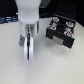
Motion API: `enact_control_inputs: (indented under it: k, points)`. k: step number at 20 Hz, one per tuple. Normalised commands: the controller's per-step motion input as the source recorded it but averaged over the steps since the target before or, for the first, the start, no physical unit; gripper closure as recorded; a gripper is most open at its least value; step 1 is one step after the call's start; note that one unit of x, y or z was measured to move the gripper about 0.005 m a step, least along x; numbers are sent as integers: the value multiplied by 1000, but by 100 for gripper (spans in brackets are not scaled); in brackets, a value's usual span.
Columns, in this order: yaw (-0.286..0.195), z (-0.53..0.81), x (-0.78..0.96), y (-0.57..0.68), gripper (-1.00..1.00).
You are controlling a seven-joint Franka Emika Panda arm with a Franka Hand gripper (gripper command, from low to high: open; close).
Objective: Open the kcup holder, insert the kcup into the holder, and close the kcup holder
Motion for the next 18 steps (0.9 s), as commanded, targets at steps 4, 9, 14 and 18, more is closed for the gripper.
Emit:
enact_control_inputs:
  k: [4, 9, 14, 18]
  points:
    - [-39, 178, -7, 48, 100]
    - [-52, 778, 26, 267, 100]
    - [-29, 905, 33, 378, 100]
    - [5, 853, 61, 477, 100]
